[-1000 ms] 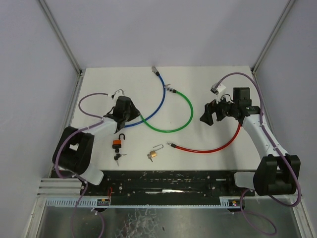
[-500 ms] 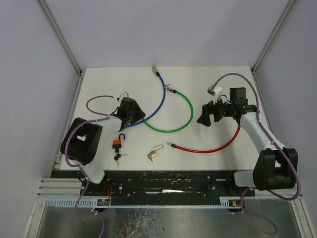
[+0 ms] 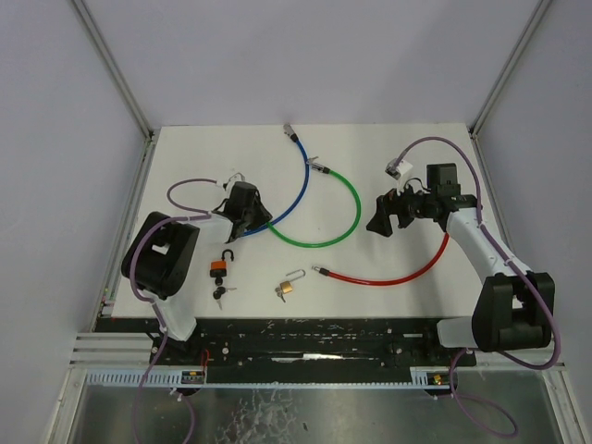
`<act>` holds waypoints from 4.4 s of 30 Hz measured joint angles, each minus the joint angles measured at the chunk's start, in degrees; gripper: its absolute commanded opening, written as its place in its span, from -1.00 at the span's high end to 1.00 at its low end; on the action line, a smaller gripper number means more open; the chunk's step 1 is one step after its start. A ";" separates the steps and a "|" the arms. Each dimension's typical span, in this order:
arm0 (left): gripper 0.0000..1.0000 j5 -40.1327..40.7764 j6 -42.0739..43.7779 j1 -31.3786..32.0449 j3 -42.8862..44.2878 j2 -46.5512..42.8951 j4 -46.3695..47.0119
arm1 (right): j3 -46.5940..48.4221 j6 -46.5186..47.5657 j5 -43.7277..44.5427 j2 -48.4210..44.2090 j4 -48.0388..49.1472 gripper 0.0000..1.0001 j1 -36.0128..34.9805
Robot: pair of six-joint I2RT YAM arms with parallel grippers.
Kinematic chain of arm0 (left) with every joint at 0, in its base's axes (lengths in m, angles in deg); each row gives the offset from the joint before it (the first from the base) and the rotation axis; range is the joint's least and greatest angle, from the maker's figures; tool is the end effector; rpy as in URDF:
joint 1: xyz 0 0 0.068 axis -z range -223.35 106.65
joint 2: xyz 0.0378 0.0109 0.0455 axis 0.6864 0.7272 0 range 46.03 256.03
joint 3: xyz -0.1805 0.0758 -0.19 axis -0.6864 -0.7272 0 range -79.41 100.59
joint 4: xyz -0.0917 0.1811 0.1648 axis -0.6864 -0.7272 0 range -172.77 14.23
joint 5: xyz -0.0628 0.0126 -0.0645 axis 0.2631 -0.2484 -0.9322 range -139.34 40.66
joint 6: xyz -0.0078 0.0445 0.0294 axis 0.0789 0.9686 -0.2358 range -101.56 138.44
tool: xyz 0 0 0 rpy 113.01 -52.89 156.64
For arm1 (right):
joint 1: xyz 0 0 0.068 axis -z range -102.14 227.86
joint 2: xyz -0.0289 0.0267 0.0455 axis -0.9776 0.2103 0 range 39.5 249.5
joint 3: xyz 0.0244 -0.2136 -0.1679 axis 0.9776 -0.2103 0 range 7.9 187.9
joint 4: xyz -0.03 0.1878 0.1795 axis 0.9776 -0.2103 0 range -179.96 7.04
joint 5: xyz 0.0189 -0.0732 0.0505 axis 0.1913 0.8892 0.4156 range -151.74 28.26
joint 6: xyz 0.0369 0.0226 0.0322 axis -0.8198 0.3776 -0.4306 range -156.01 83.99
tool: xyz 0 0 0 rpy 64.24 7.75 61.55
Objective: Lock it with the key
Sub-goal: Pick up the lock from the center of the board.
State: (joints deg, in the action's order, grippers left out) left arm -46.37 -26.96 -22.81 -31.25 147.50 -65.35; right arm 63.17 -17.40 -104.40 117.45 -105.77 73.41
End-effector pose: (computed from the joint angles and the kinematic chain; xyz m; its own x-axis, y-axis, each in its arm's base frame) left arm 0.3258 -0.1201 0.1371 -0.6717 -0.5078 -0.5394 -0.2327 0.8359 -0.4971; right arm 0.2816 0.0462 0.2610 -0.5046 -0.2747 -0.8185 -0.7298 0.6423 0.2343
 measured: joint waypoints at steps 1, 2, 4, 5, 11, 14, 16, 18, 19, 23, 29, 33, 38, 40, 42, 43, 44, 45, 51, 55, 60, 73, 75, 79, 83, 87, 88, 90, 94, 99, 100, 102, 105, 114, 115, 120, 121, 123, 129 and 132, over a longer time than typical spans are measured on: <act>0.73 0.07 0.04 0.09 0.02 0.04 -0.02 | 0.00 -0.02 -0.04 0.07 0.00 -1.00 -0.02; 0.83 0.11 0.04 0.13 0.02 0.07 -0.11 | 0.00 -0.15 -0.07 0.13 0.04 -1.00 -0.07; 0.99 0.17 0.07 0.31 0.04 0.09 -0.04 | -0.07 -0.92 -0.28 0.57 1.01 -1.00 -0.09; 1.00 0.22 0.31 0.39 0.13 0.09 0.00 | -0.09 -1.57 -0.44 1.01 1.92 -1.00 -0.11; 1.00 0.48 4.28 0.44 1.49 -0.63 0.66 | 2.78 -3.69 -1.49 9.46 10.10 -0.99 -0.24; 1.00 0.22 7.28 0.52 -0.22 -3.76 3.21 | 12.68 -3.78 -1.86 19.91 11.10 -0.98 -0.52; 1.00 -0.33 8.90 0.57 -1.92 -6.80 4.44 | 19.56 -3.72 -1.57 26.03 11.50 -0.97 -0.85; 1.00 -0.87 10.21 0.79 -3.82 -10.45 5.27 | 26.05 -3.41 -0.81 31.34 11.21 -0.87 -1.46; 1.00 -1.16 10.69 0.92 -4.57 -12.11 5.62 | 29.07 -3.06 -0.07 33.73 10.69 -0.81 -1.92; 1.00 -2.19 12.00 1.22 -5.35 -15.78 5.92 | 42.64 -1.42 3.34 43.56 5.75 -0.49 -4.39; 1.00 -3.02 12.94 1.27 -5.35 -16.46 5.68 | 53.29 0.11 10.32 53.46 -2.75 -0.18 -8.61; 1.00 -3.28 13.14 1.27 -5.35 -16.46 5.55 | 53.68 0.68 14.45 55.67 -6.56 -0.08 -10.27; 1.00 -3.87 13.16 1.27 -5.35 -16.46 5.49 | 53.86 1.36 17.86 56.17 -9.09 0.08 -10.86; 1.00 -4.07 13.16 1.27 -5.35 -16.46 5.49 | 53.92 1.57 18.86 56.17 -9.51 0.11 -10.88; 1.00 -4.09 13.16 1.27 -5.35 -16.46 5.49 | 54.07 1.73 19.80 56.24 -9.88 0.15 -10.91; 1.00 -4.11 13.16 1.27 -5.35 -16.46 5.49 | 54.14 1.81 20.17 56.26 -9.92 0.18 -10.95; 1.00 -4.11 13.16 1.27 -5.35 -16.46 5.51 | 54.16 1.97 20.74 56.30 -9.92 0.21 -10.99; 1.00 -4.11 13.16 1.27 -5.35 -16.46 5.49 | 54.16 2.12 21.09 56.30 -9.94 0.26 -10.99; 1.00 -5.29 13.14 1.27 -5.35 -16.46 5.51 | 53.94 2.64 23.17 56.30 -9.64 0.70 -11.13; 1.00 -7.15 12.76 1.31 -5.40 -16.46 5.53 | 49.66 2.27 23.87 53.99 -6.23 0.84 -11.19; 1.00 -10.43 10.36 2.19 -6.27 -17.42 5.55 | 39.85 1.99 25.07 46.71 -4.92 0.86 -11.19; 1.00 -12.63 4.20 9.49 -10.25 -20.24 5.73 | 23.12 4.00 27.10 33.79 -5.22 0.82 -9.44; 1.00 -12.63 3.76 10.38 -10.82 -20.04 5.79 | 21.68 4.13 27.10 33.79 -5.27 0.80 -8.98; 1.00 -12.63 3.37 11.67 -11.39 -19.28 5.95 | 20.33 4.39 26.88 33.79 -5.51 0.49 -8.39; 1.00 -12.61 3.26 12.07 -11.67 -18.93 6.03 | 20.35 4.87 25.97 33.75 -6.01 -0.17 -8.00; 1.00 -12.39 3.39 12.09 -11.72 -18.95 6.29 | 20.35 6.82 24.96 31.78 -7.69 -0.53 -7.67; 1.00 -12.28 3.45 12.11 -11.80 -19.02 6.45 | 20.35 7.19 24.70 30.75 -7.87 -0.54 -7.65; 1.00 -11.96 3.54 12.13 -12.09 -19.37 6.47 | 20.37 8.17 22.73 27.34 -8.28 -0.56 -7.54; 1.00 -11.43 3.63 12.22 -12.31 -20.48 6.45 | 20.06 8.92 12.28 19.10 -8.00 -0.55 -7.50; 1.00 -10.34 3.58 12.28 -12.55 -23.32 6.78 | 11.19 0.72 -6.73 8.15 3.45 -0.56 -10.58; 1.00 -10.19 3.52 12.28 -12.70 -23.91 6.80 | 8.48 -2.36 -9.07 7.02 7.17 -0.56 -12.13; 1.00 -9.99 3.37 12.28 -12.94 -24.81 6.84 | 4.00 -8.13 -11.80 6.49 14.19 -0.56 -15.23; 1.00 -9.79 2.86 12.28 -13.38 -25.97 6.88 | -2.56 -17.03 -13.18 7.37 25.09 -0.55 -19.47; 1.00 -9.38 0.85 12.33 -13.92 -26.62 8.07 | -8.22 -30.73 -11.23 12.74 42.40 -0.48 -28.52; 1.00 -9.31 0.74 12.33 -13.97 -26.75 8.07 | -8.15 -31.10 -10.64 13.33 42.93 -0.46 -29.68; 1.00 -8.92 0.02 12.44 -14.69 -28.15 8.26 | -7.02 -32.41 -8.11 16.17 42.99 -0.13 -32.68; 1.00 -8.90 -0.09 12.46 -14.84 -28.37 8.52 | -6.88 -32.72 -7.67 16.68 43.01 0.02 -32.81; 1.00 -8.87 -0.33 12.46 -14.97 -28.52 8.96 | -6.67 -33.14 -7.32 17.42 42.99 0.33 -33.07; 0.33 -9.01 -1.31 12.46 -15.39 -29.31 9.77 | -5.42 -34.03 -6.03 17.86 40.22 0.89 -33.29; 0.04 -9.53 -2.69 12.48 -16.57 -30.42 11.26 | -4.46 -33.99 -7.30 17.86 39.36 0.98 -33.38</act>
State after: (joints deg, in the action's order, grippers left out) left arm -55.90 -29.65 -10.33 -47.82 117.08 -54.10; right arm 58.71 -51.39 -111.70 135.31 -66.41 40.04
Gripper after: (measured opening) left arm 0.358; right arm 0.110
